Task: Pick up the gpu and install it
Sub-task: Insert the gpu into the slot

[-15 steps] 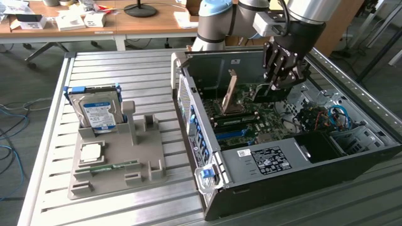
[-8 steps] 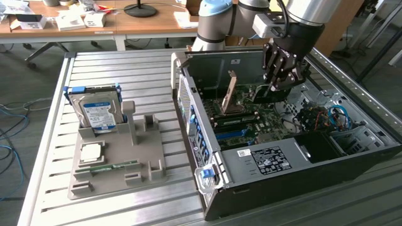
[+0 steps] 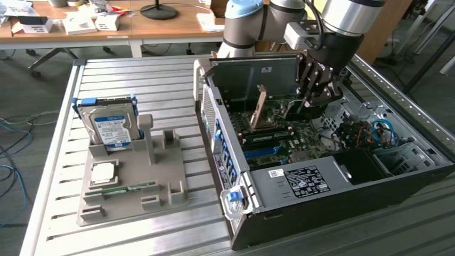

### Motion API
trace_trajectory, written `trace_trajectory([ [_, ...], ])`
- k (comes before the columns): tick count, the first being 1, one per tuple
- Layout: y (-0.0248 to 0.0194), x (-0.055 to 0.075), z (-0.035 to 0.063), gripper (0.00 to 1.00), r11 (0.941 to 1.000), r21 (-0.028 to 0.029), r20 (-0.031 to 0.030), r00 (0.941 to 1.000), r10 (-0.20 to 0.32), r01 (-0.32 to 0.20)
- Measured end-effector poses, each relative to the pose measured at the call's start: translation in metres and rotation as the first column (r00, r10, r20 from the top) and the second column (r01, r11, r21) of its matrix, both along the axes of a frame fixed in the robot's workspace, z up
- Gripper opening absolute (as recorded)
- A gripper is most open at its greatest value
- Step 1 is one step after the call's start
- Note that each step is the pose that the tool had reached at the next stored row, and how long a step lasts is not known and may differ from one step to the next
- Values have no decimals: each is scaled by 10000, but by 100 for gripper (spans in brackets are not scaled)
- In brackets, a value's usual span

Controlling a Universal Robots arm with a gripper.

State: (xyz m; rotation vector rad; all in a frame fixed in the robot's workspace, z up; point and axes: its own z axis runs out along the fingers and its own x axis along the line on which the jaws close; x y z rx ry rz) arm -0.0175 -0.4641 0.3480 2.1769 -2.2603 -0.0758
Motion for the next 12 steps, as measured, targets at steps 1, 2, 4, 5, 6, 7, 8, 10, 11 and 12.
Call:
trace_trajectory([
  [1,0,0,-14,26,10000,0,0,10000,0,0],
  [2,0,0,-28,26,10000,-1,-1,10000,0,0],
  [4,0,0,-56,26,10000,-1,0,10000,0,0],
  [5,0,0,-69,26,10000,-1,-1,10000,0,0],
  [6,0,0,-82,26,10000,-1,-1,10000,0,0],
  [7,0,0,-96,26,10000,0,-1,10000,0,0],
  [8,0,0,-110,26,10000,0,-1,10000,0,0],
  [10,0,0,-138,26,10000,-1,-1,10000,0,0],
  [11,0,0,-153,26,10000,0,-1,10000,0,0],
  [12,0,0,-167,26,10000,1,-2,10000,0,0],
])
